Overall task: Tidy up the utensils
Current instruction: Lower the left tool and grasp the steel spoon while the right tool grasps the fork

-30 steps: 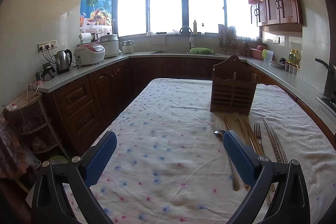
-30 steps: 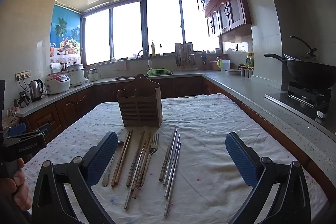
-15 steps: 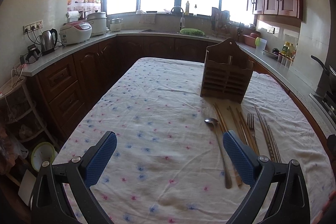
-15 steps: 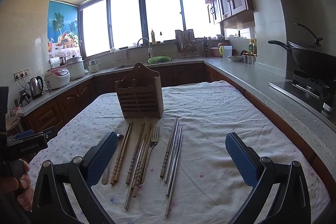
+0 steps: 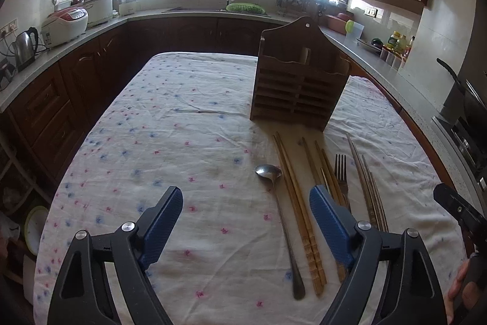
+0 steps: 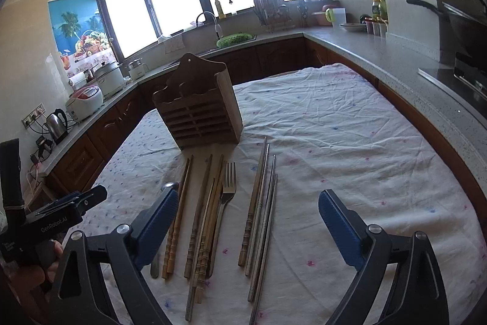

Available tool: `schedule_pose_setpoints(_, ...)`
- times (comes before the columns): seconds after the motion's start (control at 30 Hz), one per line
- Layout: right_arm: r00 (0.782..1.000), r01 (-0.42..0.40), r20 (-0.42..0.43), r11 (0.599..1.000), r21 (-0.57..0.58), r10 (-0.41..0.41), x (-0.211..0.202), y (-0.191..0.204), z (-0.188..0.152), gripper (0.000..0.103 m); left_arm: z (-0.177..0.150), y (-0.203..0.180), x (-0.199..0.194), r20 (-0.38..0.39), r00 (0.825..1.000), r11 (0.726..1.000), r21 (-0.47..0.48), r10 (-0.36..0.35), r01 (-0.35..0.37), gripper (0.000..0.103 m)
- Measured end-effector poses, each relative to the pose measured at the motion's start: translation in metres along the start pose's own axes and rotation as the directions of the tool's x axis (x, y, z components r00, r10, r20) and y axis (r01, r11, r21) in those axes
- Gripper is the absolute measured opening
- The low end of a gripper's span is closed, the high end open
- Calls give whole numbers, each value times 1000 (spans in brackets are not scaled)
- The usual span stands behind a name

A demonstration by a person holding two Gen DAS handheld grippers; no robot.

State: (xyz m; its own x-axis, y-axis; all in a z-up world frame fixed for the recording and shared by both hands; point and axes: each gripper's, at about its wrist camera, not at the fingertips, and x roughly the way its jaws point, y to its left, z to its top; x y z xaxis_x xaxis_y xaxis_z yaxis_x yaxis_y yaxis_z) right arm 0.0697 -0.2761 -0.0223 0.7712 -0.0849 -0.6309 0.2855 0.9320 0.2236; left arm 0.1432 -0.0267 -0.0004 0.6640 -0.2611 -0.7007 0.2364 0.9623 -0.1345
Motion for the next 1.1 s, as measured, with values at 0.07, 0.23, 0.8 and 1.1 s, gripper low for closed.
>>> schedule_pose_setpoints(0.07, 999, -20, -45, 999, 26, 22, 15, -3, 4, 78, 5, -1, 13, -36, 999, 1000, -1, -12, 12, 78)
schedule_pose_setpoints(0.23, 984, -76, -159, 995, 61, 84, 55, 2, 5, 55, 16, -7, 55, -119, 992, 999, 13, -42, 43, 58)
schedule_pose_setpoints(0.8, 922, -163, -352, 986, 29, 162, 164, 7, 23, 38, 40, -9, 170, -303, 937, 984, -25, -175, 176, 20)
schedule_pose_setpoints(1.1, 914, -212, -360, 977, -29, 188, 179, 9, 25, 18, 40, -4, 181, -267, 924, 962, -49, -273, 270, 4)
